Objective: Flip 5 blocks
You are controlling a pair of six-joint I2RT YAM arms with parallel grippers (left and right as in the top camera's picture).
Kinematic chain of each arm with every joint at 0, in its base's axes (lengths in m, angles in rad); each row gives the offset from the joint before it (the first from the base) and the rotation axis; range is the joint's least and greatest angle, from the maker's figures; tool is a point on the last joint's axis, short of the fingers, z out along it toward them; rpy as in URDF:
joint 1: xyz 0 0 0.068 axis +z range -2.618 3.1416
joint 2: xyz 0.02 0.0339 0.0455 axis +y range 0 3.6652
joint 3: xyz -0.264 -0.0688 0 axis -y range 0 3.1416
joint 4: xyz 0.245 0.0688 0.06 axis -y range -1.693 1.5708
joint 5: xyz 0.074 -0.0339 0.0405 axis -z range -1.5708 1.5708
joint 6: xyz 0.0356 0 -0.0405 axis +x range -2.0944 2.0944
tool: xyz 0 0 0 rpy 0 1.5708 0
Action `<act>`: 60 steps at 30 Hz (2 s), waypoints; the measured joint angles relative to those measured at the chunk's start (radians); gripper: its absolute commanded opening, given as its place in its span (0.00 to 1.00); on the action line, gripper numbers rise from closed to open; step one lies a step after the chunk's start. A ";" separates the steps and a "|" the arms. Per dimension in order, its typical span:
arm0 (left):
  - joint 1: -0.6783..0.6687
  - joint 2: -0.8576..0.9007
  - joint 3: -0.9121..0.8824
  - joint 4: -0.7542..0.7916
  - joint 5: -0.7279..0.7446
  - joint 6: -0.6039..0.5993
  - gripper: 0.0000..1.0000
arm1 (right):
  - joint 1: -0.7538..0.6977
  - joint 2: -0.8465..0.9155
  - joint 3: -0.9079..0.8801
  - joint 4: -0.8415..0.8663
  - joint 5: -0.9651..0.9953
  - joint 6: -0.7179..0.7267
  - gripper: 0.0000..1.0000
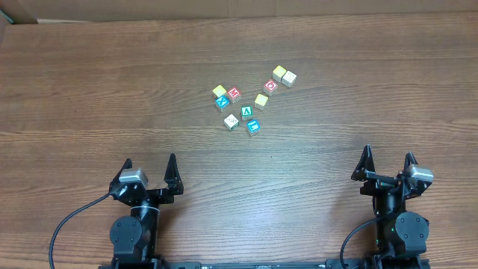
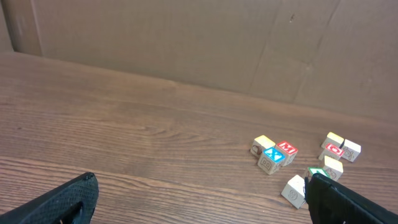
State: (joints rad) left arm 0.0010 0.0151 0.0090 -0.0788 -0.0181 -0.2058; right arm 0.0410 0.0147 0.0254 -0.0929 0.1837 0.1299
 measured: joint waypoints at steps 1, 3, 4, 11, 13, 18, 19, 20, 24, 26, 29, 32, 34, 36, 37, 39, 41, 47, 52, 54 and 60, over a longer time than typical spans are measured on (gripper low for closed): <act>0.000 0.000 0.000 0.000 0.000 0.000 1.00 | 0.000 0.000 0.000 0.000 0.000 0.000 1.00; 0.000 0.000 0.000 0.000 0.000 0.000 1.00 | 0.000 0.000 0.000 0.000 0.000 0.000 1.00; 0.000 0.000 0.000 0.000 0.000 0.000 1.00 | 0.000 0.000 0.000 0.000 0.000 0.000 1.00; 0.000 0.000 0.000 0.000 0.000 0.000 1.00 | 0.000 0.000 0.000 0.000 0.000 0.000 1.00; 0.000 0.000 0.000 0.000 0.000 0.000 1.00 | 0.000 0.000 0.000 0.000 -0.001 0.000 1.00; 0.000 0.000 0.000 0.000 0.000 0.000 1.00 | 0.000 0.000 0.000 0.000 0.000 0.000 1.00; 0.000 0.000 0.000 0.000 0.000 0.000 1.00 | 0.000 0.000 0.000 0.000 -0.001 0.000 1.00; 0.000 0.000 0.000 0.000 0.000 0.000 1.00 | 0.000 0.000 0.000 0.000 0.000 0.000 1.00; 0.000 0.000 0.000 0.000 0.000 0.000 1.00 | 0.000 0.000 0.000 0.000 0.000 0.000 1.00; 0.000 0.000 0.000 0.000 0.000 0.000 1.00 | 0.000 0.000 0.000 -0.001 0.000 0.000 1.00; 0.000 0.000 0.000 0.000 0.000 0.000 1.00 | 0.000 0.000 0.000 0.000 0.000 0.000 1.00; 0.000 0.000 0.000 0.000 0.000 0.000 1.00 | 0.000 0.000 0.000 0.000 0.000 0.000 1.00; 0.000 0.000 0.000 0.000 0.000 0.000 1.00 | 0.000 0.000 0.000 0.000 0.000 0.000 1.00; 0.000 0.000 0.000 0.000 0.000 0.000 1.00 | 0.000 0.000 0.000 0.000 0.000 0.000 1.00; 0.000 0.000 0.000 0.000 0.000 0.000 1.00 | 0.000 0.000 0.000 0.000 0.000 0.000 1.00; 0.000 0.000 0.000 0.000 0.000 0.000 1.00 | 0.000 0.000 0.000 0.000 0.000 0.000 1.00; 0.000 0.000 0.000 0.000 0.000 0.000 1.00 | 0.000 0.000 0.000 0.000 0.000 0.000 1.00; 0.000 0.000 0.000 0.000 0.000 0.000 1.00 | 0.000 0.000 0.000 0.002 0.000 0.000 1.00; 0.000 0.000 0.000 0.000 0.000 0.000 1.00 | 0.000 0.000 0.000 0.002 0.000 0.000 1.00; 0.000 0.000 0.000 0.000 0.006 0.000 1.00 | 0.000 0.000 0.000 0.004 0.000 0.000 1.00; 0.000 0.000 0.000 0.024 0.129 -0.006 1.00 | 0.000 0.000 -0.005 0.145 -0.107 0.005 1.00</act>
State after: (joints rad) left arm 0.0010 0.0151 0.0086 -0.0547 0.1104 -0.2115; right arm 0.0406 0.0151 0.0208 0.0521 0.0769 0.1352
